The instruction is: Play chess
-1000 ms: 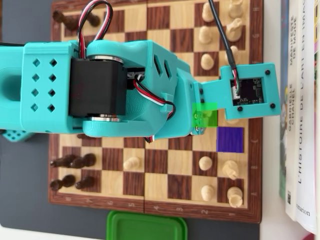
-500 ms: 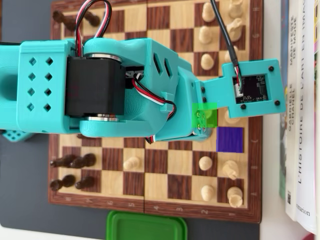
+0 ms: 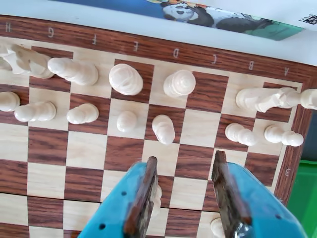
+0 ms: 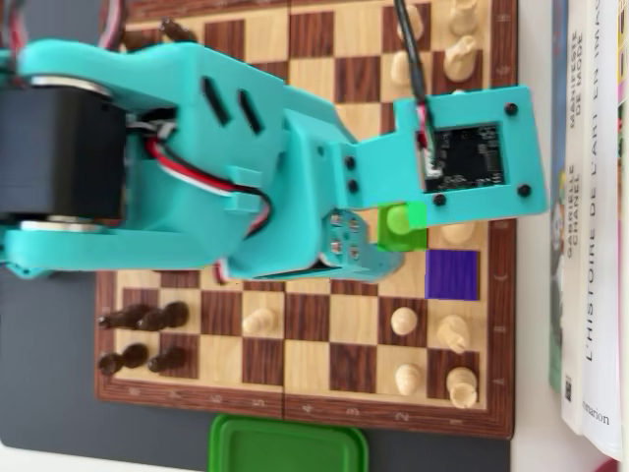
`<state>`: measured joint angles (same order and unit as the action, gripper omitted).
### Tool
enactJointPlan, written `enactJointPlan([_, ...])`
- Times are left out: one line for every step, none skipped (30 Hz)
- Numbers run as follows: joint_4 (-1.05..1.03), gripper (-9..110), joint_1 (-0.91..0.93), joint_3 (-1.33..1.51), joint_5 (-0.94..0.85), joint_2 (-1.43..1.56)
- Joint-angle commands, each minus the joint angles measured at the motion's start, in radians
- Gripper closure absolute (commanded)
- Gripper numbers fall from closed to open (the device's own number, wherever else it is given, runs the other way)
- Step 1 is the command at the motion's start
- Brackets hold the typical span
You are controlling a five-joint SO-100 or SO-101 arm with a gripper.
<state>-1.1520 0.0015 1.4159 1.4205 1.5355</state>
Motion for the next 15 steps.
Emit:
enactJointPlan([0.014,84,-0.002,0.048,0.006,0.137])
enactJointPlan([0.014,84,-0.002,0.075,0.006,0.173])
enactJointPlan([0.014,84,0.000,0.104,0.006,0.209])
enactJointPlan([0.014,84,0.000,0.133,0.006,0.244])
enactJointPlan([0.015,84,0.000,0.163,0.006,0.279])
enactJointPlan([0.015,84,0.000,0.190,0.006,0.314])
enactJointPlan([0.015,84,0.000,0.218,0.006,0.348])
enactJointPlan([0.015,84,0.000,0.244,0.006,0.383])
enactJointPlan([0.015,84,0.002,0.270,0.006,0.420])
enactJointPlan([0.015,84,0.002,0.295,0.006,0.460])
enactJointPlan([0.015,84,0.002,0.322,0.006,0.500])
enactJointPlan([0.015,84,0.003,0.353,0.005,0.541])
enactJointPlan([0.015,84,0.003,0.385,0.005,0.588])
enactJointPlan([0.015,84,0.005,0.420,0.005,0.637])
enactJointPlan([0.015,84,0.005,0.456,0.005,0.687])
